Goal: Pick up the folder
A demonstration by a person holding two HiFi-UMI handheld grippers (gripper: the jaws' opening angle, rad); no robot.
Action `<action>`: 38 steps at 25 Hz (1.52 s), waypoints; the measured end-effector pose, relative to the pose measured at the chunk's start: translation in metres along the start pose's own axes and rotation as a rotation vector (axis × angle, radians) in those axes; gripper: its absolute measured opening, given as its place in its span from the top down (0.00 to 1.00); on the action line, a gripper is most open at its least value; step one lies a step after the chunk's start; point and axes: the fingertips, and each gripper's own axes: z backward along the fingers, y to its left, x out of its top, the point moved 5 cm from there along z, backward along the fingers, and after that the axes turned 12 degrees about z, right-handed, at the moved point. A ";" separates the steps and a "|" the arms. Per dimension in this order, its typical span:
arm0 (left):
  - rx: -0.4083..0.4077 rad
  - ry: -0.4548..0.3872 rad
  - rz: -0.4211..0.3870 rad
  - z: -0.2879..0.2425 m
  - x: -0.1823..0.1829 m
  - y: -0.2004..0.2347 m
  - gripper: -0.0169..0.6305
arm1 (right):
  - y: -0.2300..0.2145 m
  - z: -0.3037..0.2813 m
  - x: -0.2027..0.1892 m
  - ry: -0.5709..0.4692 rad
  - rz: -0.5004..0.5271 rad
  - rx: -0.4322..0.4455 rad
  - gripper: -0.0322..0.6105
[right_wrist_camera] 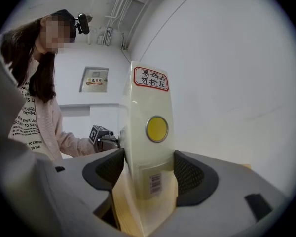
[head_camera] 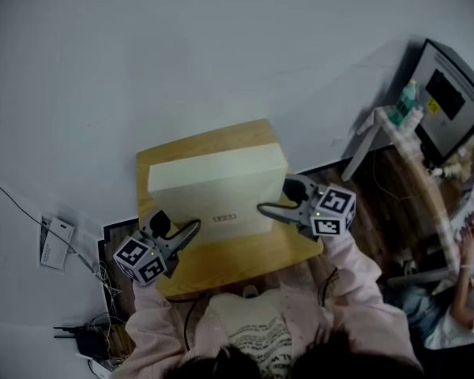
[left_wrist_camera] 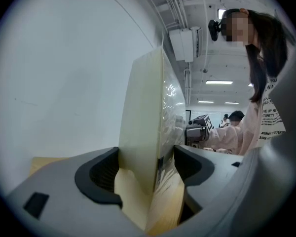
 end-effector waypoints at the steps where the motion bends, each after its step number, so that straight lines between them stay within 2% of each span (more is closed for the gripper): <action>1: 0.004 -0.007 0.000 0.001 0.002 -0.003 0.41 | 0.001 0.002 0.002 -0.004 -0.002 0.000 0.44; 12: 0.035 -0.056 0.000 0.002 0.016 -0.035 0.41 | 0.003 0.023 0.024 -0.020 0.012 0.008 0.44; 25: 0.079 -0.154 0.009 0.015 0.031 -0.073 0.41 | 0.012 0.043 0.058 -0.067 0.044 0.014 0.45; 38: 0.135 -0.245 -0.025 0.035 0.040 -0.107 0.41 | 0.028 0.055 0.081 -0.117 0.073 0.038 0.44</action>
